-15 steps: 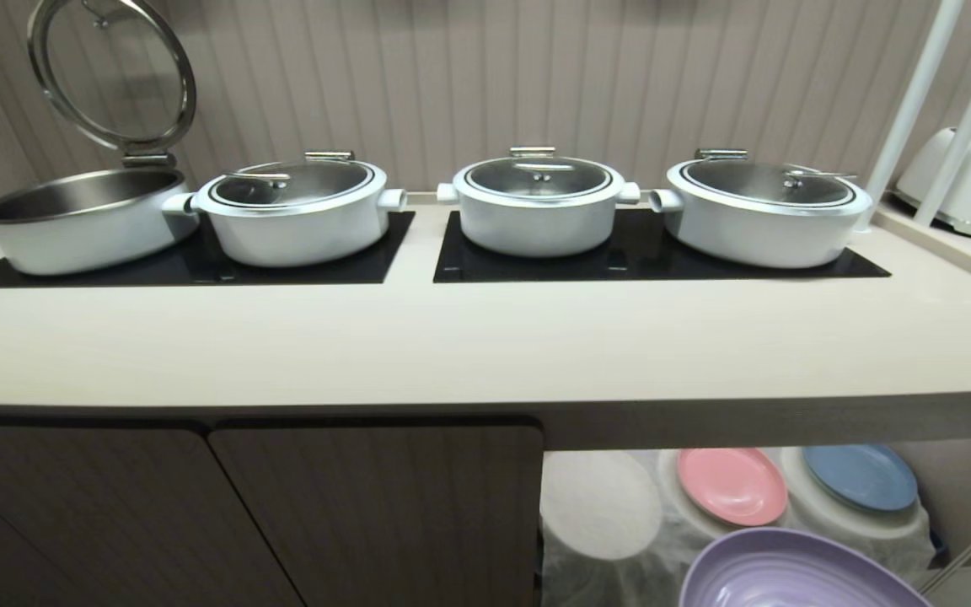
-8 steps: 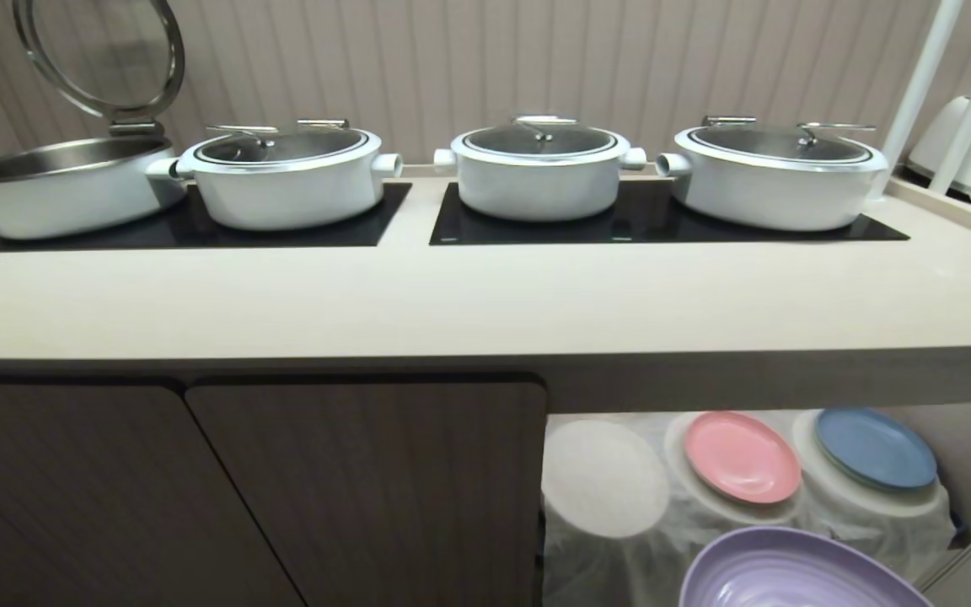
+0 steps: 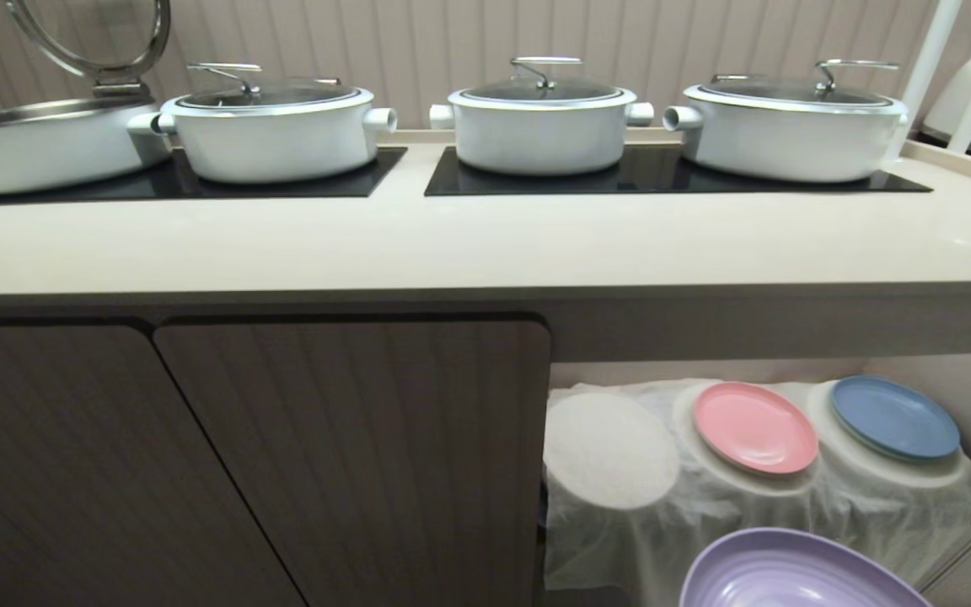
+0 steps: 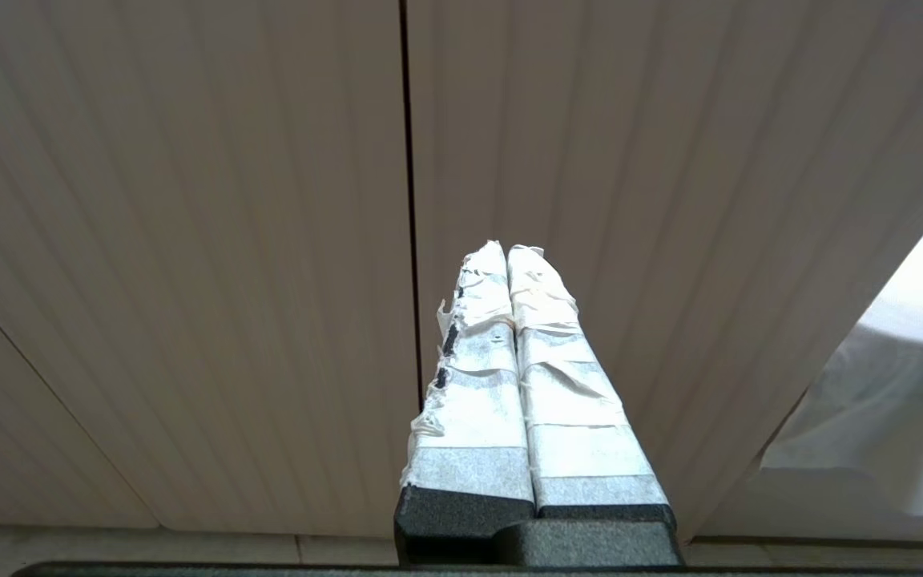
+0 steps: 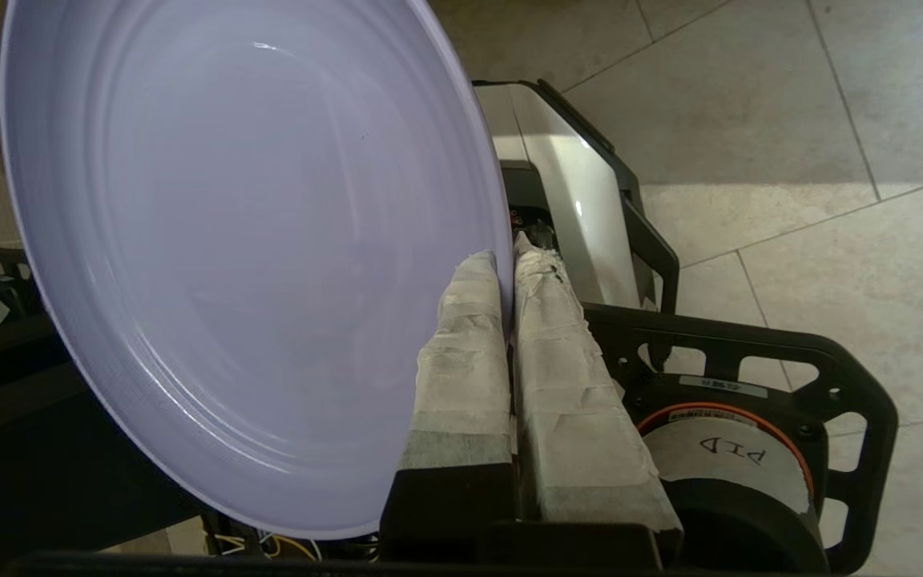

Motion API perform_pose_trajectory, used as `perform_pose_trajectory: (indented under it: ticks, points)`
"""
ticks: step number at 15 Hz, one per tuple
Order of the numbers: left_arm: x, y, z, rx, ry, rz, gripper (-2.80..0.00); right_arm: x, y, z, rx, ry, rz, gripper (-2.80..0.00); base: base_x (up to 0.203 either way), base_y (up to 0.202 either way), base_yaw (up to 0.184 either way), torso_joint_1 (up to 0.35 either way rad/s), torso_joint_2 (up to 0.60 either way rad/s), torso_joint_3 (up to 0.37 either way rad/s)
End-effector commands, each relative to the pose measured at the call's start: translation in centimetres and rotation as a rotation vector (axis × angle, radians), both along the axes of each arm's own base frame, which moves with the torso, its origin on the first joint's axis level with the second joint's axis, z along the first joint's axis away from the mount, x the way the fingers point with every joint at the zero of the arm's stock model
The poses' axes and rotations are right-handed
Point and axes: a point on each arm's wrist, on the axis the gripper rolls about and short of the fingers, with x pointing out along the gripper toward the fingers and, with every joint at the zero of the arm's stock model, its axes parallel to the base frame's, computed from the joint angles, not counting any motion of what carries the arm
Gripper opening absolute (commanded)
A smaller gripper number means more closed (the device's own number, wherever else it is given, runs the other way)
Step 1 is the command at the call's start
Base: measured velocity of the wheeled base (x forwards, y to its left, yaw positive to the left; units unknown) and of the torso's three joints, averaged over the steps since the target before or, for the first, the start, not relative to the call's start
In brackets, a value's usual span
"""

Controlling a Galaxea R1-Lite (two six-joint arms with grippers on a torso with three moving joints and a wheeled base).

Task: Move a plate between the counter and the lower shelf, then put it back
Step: Put the plate in the cupboard

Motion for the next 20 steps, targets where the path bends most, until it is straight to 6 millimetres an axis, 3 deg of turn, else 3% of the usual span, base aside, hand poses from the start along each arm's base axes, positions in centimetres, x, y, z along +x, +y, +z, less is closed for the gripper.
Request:
perform_pose_trajectory:
  ticks: [1, 13, 20]
  points:
    - [0.01, 0.00, 0.01, -0.001, 0.000, 0.001, -2.80, -0.03, 0.01, -0.07, 0.004, 0.007, 0.001, -2.80, 0.000, 0.000, 0.000, -0.198, 0.49, 0.283]
    - [0.01, 0.00, 0.01, -0.001, 0.000, 0.000, -2.80, -0.04, 0.00, -0.05, 0.001, 0.014, -0.001, -2.80, 0.000, 0.000, 0.000, -0.160, 0.46, 0.300]
    - [0.01, 0.00, 0.01, -0.001, 0.000, 0.000, -2.80, -0.05, -0.01, 0.06, 0.001, 0.016, -0.004, -2.80, 0.000, 0.000, 0.000, -0.018, 0.08, 0.067]
